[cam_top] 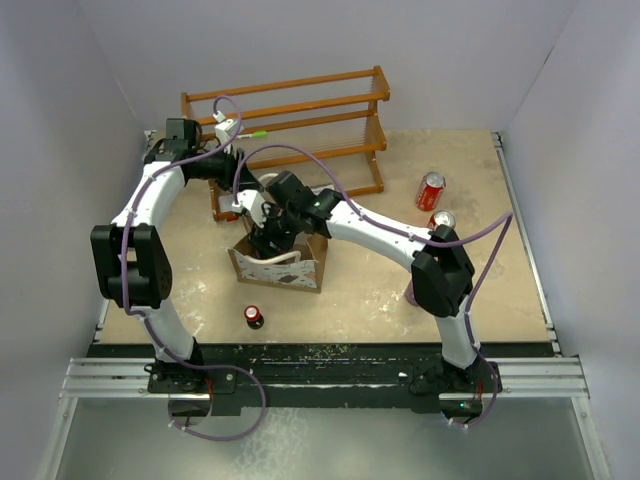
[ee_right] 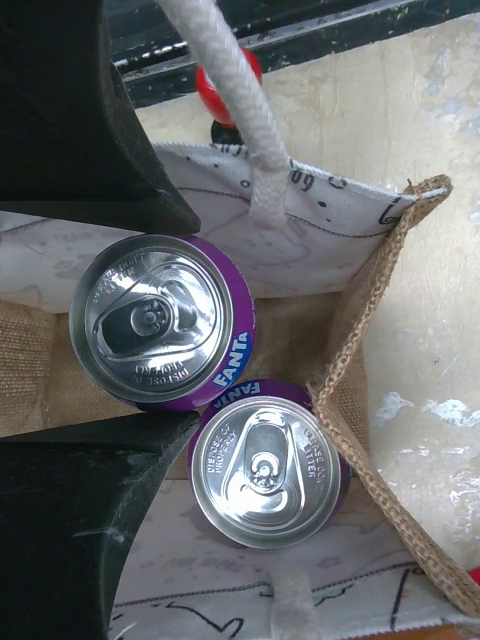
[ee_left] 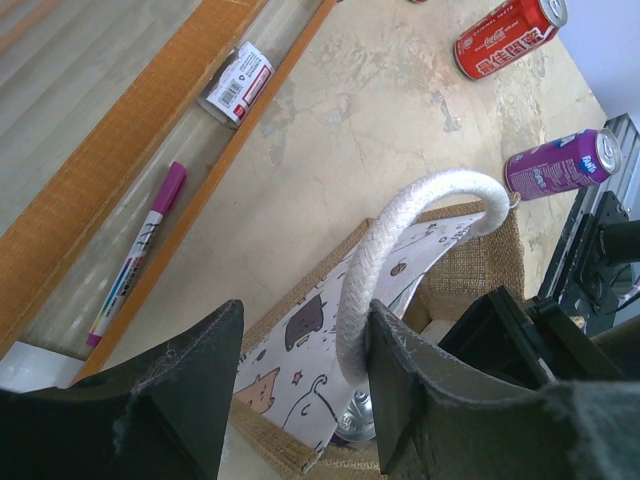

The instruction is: Place the beverage into the canvas bag

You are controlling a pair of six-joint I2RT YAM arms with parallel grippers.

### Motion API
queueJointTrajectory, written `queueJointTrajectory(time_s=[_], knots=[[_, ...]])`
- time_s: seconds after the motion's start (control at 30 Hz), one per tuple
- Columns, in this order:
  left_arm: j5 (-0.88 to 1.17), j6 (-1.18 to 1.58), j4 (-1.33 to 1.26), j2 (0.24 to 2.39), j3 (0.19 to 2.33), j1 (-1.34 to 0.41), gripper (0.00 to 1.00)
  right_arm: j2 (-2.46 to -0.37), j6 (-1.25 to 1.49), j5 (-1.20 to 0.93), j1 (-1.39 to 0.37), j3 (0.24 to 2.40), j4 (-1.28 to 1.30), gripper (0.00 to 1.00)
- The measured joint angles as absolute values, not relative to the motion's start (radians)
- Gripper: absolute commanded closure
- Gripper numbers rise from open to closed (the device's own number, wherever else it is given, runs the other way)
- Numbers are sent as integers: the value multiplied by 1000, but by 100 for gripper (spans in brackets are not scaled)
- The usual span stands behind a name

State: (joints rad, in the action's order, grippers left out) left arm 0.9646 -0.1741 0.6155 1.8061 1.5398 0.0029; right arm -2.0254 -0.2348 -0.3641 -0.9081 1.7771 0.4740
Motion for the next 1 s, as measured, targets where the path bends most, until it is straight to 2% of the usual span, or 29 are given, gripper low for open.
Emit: queueJointTrajectory(time_s=[0.37,0.67,0.83,1.0], knots=[[961,-174,615,1806,1538,-2,45,-2027,-229,-304,-926,1725,431,100],[961,-171,607,1806,1523,-2,45,-2049,-215,-296,-928,1711,401,95],[960,-171,607,1806,1523,-2,45,-2056,-207,-295,-931,1711,380,92],[960,-171,607,1806,1523,-2,45,-2056,-193,-277,-939,1711,374,82]])
